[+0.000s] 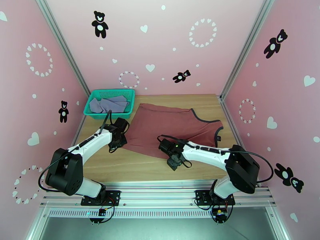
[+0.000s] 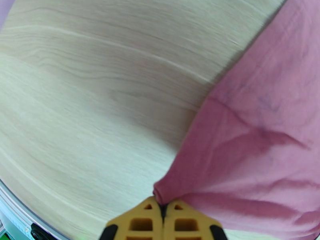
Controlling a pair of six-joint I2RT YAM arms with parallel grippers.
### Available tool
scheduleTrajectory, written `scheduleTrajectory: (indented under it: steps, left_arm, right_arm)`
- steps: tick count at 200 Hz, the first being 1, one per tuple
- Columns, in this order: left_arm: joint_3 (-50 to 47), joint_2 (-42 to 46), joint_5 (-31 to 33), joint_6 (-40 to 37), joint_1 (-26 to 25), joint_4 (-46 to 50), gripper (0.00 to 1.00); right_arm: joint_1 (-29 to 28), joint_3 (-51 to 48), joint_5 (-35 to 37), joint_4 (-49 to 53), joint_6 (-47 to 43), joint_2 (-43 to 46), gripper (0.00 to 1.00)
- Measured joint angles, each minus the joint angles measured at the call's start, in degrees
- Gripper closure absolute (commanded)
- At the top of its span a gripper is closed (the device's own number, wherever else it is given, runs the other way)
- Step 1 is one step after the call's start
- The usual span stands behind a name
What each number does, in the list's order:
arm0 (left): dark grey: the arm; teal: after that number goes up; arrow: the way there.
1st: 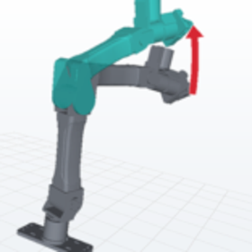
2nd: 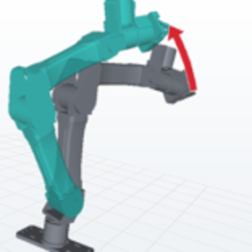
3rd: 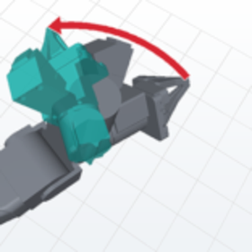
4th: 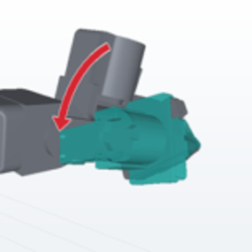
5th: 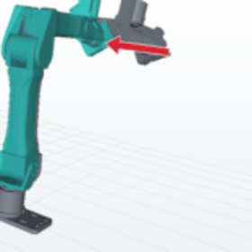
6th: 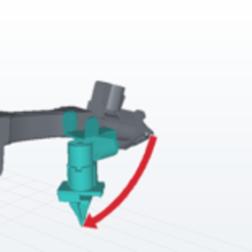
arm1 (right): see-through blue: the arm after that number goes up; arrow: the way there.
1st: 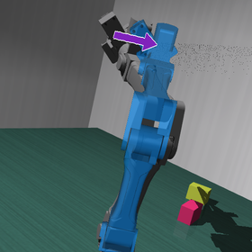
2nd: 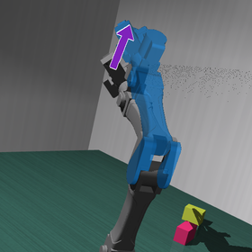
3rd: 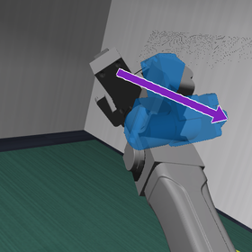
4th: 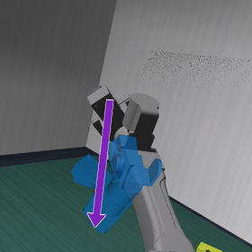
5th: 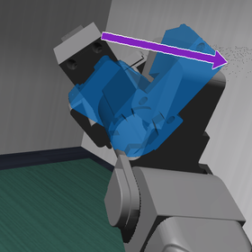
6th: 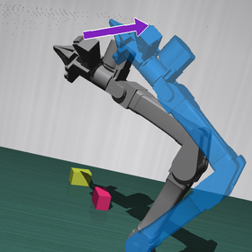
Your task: Fold and stack the mixed laundry pile
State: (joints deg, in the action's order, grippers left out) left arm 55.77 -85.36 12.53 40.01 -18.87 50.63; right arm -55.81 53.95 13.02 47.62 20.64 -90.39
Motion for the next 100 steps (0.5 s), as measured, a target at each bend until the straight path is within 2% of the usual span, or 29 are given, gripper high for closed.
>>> scheduleTrajectory:
  steps: [29,64,100]
  left_arm:
    - [0.00,0.00,0.33,0.00,0.17,0.44,1.00]
    - [0.00,-0.02,0.33,0.02,0.17,0.46,1.00]
    - [0.00,-0.02,0.33,0.00,0.17,0.46,1.00]
  right_arm:
    - [-0.17,-0.66,1.53,-0.13,1.73,-0.33,0.39]
    - [-0.17,-0.66,2.27,-0.92,2.82,-1.95,0.47]
    - [-0.33,-0.66,2.45,-1.01,3.17,-5.49,0.49]
